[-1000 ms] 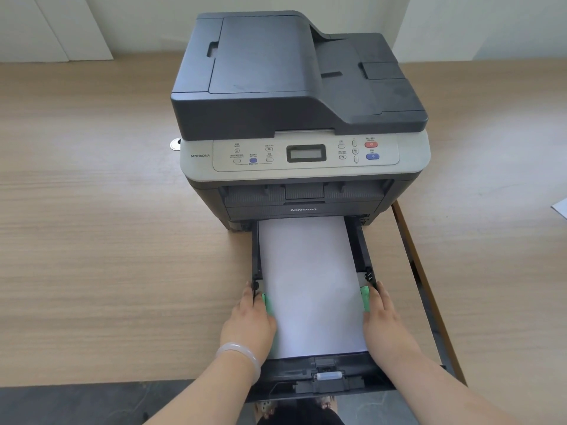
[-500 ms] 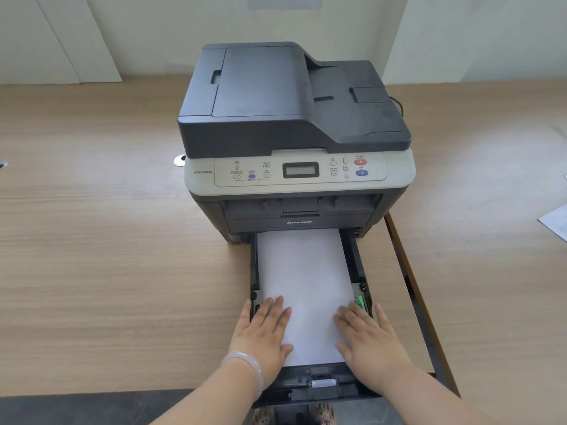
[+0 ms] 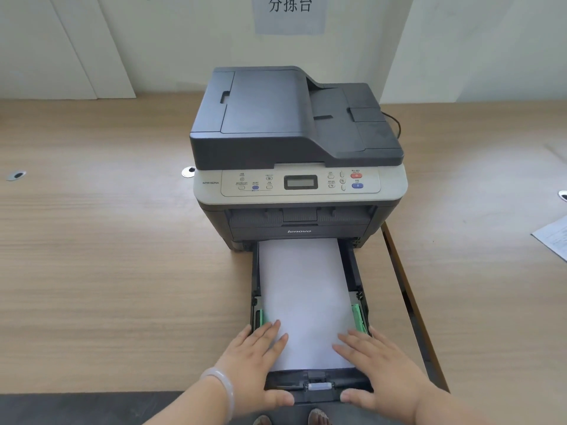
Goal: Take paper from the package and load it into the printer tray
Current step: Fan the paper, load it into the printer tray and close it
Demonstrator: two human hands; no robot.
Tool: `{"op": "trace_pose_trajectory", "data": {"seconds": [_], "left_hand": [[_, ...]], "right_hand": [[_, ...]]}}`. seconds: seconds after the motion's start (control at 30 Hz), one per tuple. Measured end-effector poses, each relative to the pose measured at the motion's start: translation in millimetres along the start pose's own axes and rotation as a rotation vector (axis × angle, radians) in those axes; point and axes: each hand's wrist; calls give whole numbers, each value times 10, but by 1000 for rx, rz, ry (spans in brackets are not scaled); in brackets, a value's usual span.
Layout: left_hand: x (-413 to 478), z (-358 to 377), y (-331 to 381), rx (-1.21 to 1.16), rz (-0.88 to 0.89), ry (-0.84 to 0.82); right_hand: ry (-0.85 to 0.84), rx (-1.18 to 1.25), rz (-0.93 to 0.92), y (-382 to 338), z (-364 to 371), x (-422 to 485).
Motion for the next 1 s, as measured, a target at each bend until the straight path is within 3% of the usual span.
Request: {"op": "trace_pose_trajectory", "data": {"seconds": [0.2, 0.37, 0.67, 1.0], "left_hand": [[-51, -75, -20, 118, 46, -100], [44, -130, -51, 176, 26, -110], [278, -271, -260, 38, -202, 127], [520, -453, -582, -250, -627, 404]], "right_hand": [[-135, 26, -207, -57, -162, 11], [-182, -19, -199, -6, -235, 127], [132, -52, 90, 283, -247, 399], [497, 33, 465, 507, -448, 583]]}}
Point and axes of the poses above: each hand's wrist, its own x-axis towards the middle knuckle, its own z-axis out of the palm, y = z × x, and after that the axes turned 5 degrees about -z, right-handed
